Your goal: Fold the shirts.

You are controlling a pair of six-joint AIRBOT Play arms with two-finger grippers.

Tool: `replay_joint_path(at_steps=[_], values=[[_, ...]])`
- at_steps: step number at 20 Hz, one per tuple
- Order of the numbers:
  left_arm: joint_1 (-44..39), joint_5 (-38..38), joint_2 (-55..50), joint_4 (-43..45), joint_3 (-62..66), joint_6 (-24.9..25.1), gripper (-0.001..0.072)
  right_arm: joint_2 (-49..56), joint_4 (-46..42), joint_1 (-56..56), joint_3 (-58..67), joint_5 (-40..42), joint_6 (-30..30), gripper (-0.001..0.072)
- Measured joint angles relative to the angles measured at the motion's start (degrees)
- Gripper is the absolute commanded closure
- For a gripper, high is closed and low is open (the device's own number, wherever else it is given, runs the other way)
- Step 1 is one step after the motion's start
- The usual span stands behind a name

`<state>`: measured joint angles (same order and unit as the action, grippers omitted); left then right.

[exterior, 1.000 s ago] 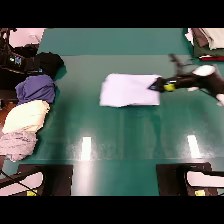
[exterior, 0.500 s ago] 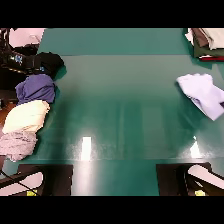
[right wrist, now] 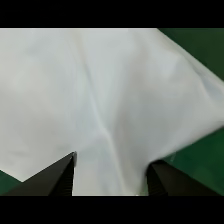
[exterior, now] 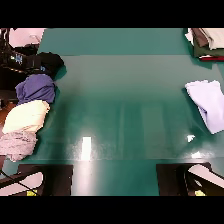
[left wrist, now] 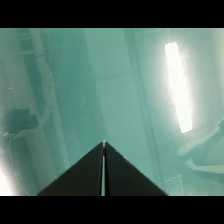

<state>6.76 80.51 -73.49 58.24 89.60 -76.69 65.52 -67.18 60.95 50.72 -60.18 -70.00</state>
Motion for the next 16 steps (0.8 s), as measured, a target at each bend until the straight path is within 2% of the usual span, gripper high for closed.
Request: replay_joint_path(at_steps=[4, 7, 8, 10, 13, 16], values=[[0.00, 0.00, 0.02, -0.02, 0.00, 0.04, 0.0685, -3.80, -11.39, 0.22, 0.00, -1.03, -3.87, 0.0214], [0.00, -0.63, 0.02, 0.00, 0.00, 0.28, 0.0685, -6.51, -9.75, -1.60, 0.00, -1.46, -5.40, 0.0216], [0.00, -1.25, 0.02, 0.00, 0.00, 0.44, 0.0684, -7.34, -7.78, -2.97, 0.00, -2.05, -5.66, 0.0260], [0.00, -1.97, 0.02, 0.00, 0.00, 0.66, 0.0684, -8.96, -3.04, -7.50, 0.00, -3.76, -5.97, 0.0455], [0.00, -2.91, 0.02, 0.00, 0.00, 0.66, 0.0685, -11.23, 1.68, -17.73, -0.02, -5.57, -6.25, 0.0694], [0.00, -3.76, 0.02, -0.02, 0.00, 0.63, 0.0685, -13.03, 3.76, -29.29, -0.02, -6.34, -6.40, 0.0695]])
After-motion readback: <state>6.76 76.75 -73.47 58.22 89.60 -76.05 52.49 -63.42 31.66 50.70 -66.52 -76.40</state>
